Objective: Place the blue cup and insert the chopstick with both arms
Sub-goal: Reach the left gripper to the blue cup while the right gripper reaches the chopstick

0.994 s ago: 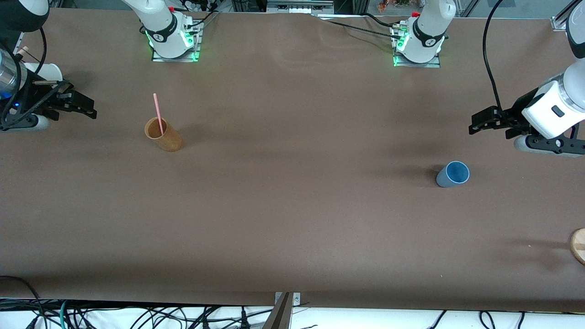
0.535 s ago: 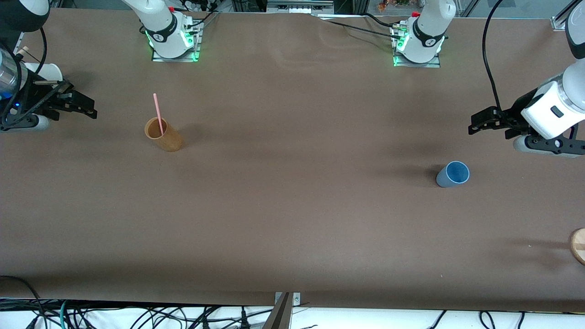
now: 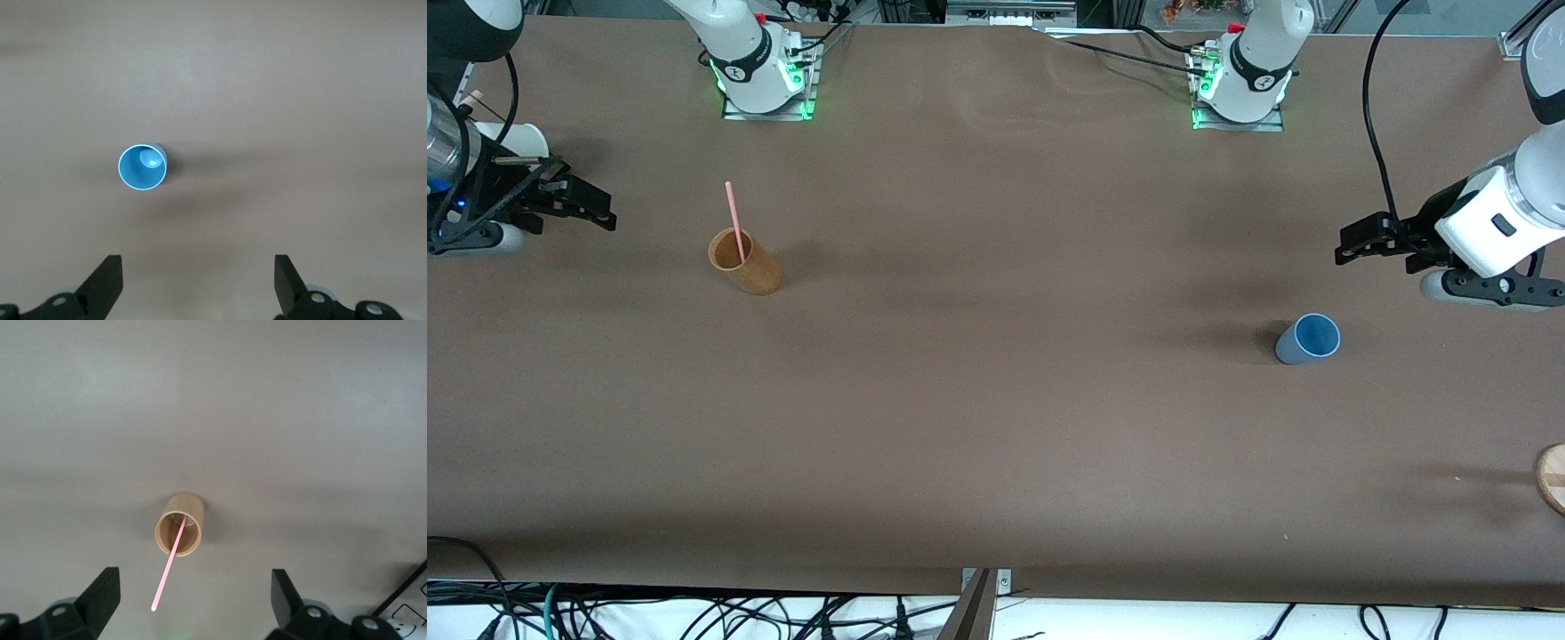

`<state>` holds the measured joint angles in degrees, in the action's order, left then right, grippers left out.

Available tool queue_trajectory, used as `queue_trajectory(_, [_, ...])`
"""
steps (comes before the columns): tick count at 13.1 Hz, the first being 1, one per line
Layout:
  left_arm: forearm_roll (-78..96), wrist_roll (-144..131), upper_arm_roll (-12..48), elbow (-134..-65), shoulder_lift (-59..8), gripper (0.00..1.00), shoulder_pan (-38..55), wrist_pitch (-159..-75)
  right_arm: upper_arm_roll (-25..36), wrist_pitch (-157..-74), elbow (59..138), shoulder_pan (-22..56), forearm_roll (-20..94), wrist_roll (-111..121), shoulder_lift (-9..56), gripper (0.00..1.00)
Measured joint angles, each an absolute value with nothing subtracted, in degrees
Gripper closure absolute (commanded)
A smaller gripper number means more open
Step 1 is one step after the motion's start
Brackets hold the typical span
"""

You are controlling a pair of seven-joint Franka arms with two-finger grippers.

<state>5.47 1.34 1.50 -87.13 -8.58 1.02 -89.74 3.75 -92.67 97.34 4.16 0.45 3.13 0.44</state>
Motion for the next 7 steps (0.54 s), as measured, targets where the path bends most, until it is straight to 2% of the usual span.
queue_trajectory(5, [5.47,1.34,1.47,-87.13,-8.71,0.00,1.00,-89.74,3.82,-91.16,97.35,5.97,0.17,2.50,1.11,0.00])
queue_trajectory(7, [5.47,1.34,1.42,-87.17,-8.83,0.00,0.59,-89.71,4.24,-95.14,98.23,5.77,0.40,1.11,1.43,0.00])
